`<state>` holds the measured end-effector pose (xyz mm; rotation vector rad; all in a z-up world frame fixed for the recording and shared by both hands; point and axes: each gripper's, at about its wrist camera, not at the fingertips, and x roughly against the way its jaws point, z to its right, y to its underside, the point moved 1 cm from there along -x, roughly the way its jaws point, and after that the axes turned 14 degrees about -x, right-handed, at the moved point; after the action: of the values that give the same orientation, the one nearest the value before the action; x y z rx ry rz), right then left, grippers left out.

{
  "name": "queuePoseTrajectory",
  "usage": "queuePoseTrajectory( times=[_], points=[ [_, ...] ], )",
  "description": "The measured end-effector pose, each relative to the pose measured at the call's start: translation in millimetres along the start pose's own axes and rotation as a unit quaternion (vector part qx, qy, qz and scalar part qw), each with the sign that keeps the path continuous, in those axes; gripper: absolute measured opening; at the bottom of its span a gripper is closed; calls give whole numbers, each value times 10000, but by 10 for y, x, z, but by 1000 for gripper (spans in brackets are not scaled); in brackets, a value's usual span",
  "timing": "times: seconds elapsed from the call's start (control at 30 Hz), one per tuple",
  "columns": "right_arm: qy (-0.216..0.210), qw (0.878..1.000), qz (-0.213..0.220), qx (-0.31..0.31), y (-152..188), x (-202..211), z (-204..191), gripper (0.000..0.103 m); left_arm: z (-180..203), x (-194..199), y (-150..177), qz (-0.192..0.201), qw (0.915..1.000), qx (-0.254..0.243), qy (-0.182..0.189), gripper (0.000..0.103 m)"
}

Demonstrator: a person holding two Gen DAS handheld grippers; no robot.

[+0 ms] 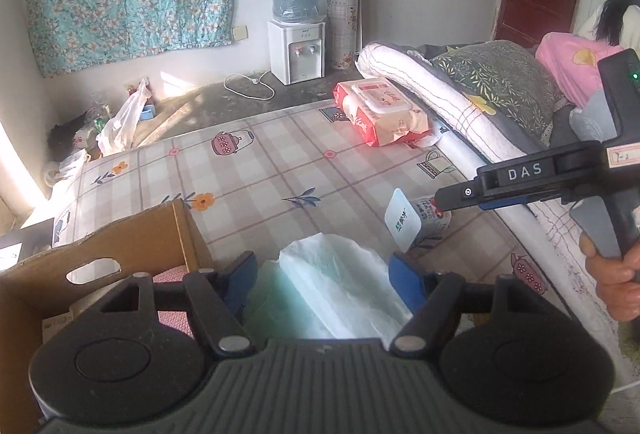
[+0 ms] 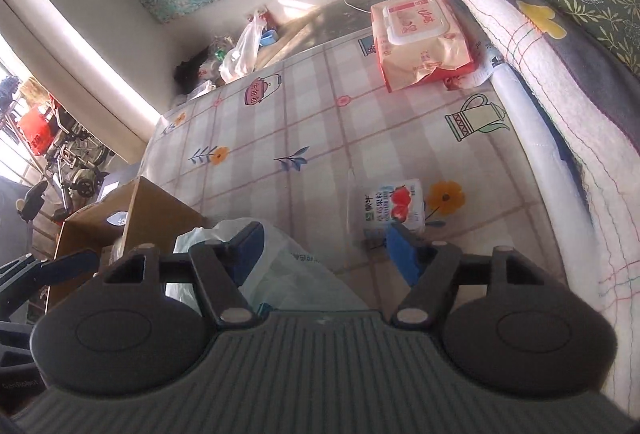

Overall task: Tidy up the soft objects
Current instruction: 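Reach the right gripper to the white yogurt cup and grasp it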

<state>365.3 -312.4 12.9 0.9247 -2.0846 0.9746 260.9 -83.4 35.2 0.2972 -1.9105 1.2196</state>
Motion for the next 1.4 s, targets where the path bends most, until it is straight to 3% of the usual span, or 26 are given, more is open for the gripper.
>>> queuePoseTrajectory(
  times=[0.2,0.33,0.4,0.57,0.67,0.73,0.8,0.87,0.97,1.07,1.2,1.4],
  points=[
    [739,9968,-200,210,-226,-671,79,69,-80,-458,-280,-231,9997,-113,26,73],
    [889,9948,-427,271,-261,-966,116,70,-136,-654,-356,-331,9993,-148,73,73],
    [901,9945,-465,271,-278,-1039,148,64,-171,-724,-375,-402,9990,-144,107,73],
    [601,9970,-480,-13,-350,-1031,294,63,-214,-811,-415,-422,9988,-176,171,73],
    [10,9955,-654,-690,-414,-1005,491,62,-187,-832,-435,-389,9986,-277,246,73],
    [-585,9820,-1050,-1457,-447,-1058,707,62,-145,-847,-449,-374,9980,-400,315,73],
    [-914,9665,-1304,-2015,-436,-1099,889,63,-83,-875,-467,-381,9970,-548,391,73],
    [-924,9659,-1250,-2072,-448,-1059,947,63,-3,-898,-487,-368,9954,-739,492,74],
    [-638,9756,-903,-1895,-502,-906,962,64,151,-937,-528,-325,9917,-1047,674,74],
    [-678,9763,-767,-1907,-533,-820,988,59,326,-1013,-574,-374,9865,-1289,943,78],
    [-747,9770,-797,-1833,-542,-791,981,47,548,-1199,-638,-664,9780,-1349,1445,78],
    [-833,9715,-816,-2063,-476,-737,1132,39,737,-1530,-717,-1148,9710,-1176,1739,71]
  ],
)
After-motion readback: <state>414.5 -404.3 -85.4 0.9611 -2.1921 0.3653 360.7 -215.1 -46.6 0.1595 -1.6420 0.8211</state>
